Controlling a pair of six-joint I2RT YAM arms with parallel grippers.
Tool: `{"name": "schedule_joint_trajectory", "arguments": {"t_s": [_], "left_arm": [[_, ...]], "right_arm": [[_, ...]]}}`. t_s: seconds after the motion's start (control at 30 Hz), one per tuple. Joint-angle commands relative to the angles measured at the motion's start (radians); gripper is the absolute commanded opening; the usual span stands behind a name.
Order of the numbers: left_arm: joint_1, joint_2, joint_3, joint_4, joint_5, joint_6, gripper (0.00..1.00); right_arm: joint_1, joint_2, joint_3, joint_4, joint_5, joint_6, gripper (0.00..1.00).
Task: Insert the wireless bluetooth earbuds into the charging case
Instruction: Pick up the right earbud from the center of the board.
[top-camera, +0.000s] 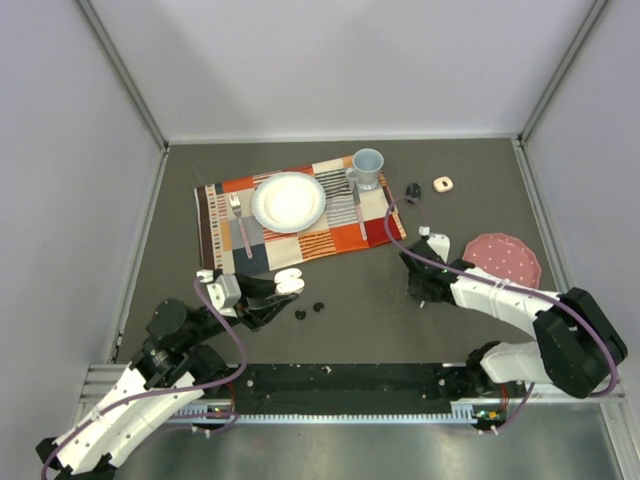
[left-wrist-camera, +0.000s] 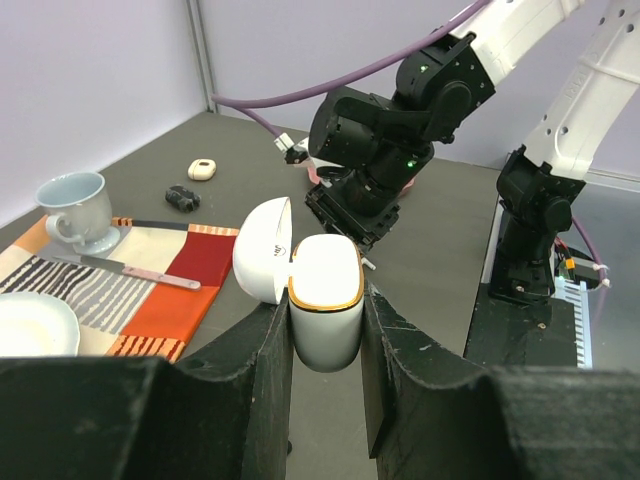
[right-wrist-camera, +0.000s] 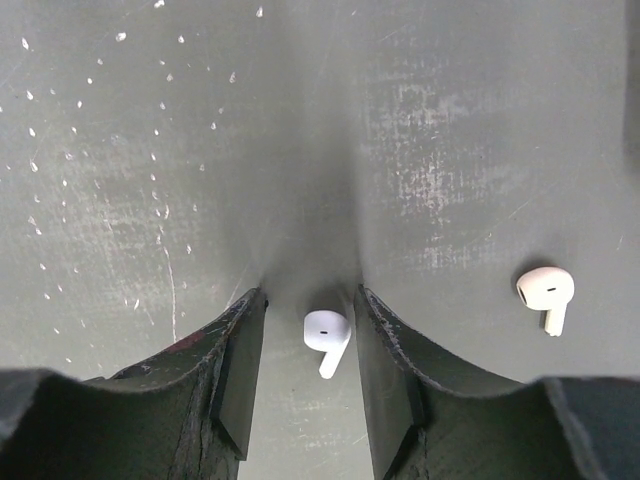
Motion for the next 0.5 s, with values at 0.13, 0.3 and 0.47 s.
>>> {"name": "schedule_joint_trajectory", "arguments": {"t_s": [0.13,0.3,0.47], "left_arm": [[-0.003,0.012,0.033,0.032,0.002,-0.006,0.0],[-0.003,0.022,0.033,0.03,0.003,-0.008,0.0],[-0.003,0.023,0.035,0.032,0.005,-0.008,0.0]], "right_arm": [[-0.019,-0.081,-0.06,-0.025,-0.01,0.004,0.39],[-0.031,-0.081,-0.065,-0.023,-0.012,0.001,0.38],[-0.033,-0.047,-0.049,-0.02,-0.018,-0.002,0.33]]}}
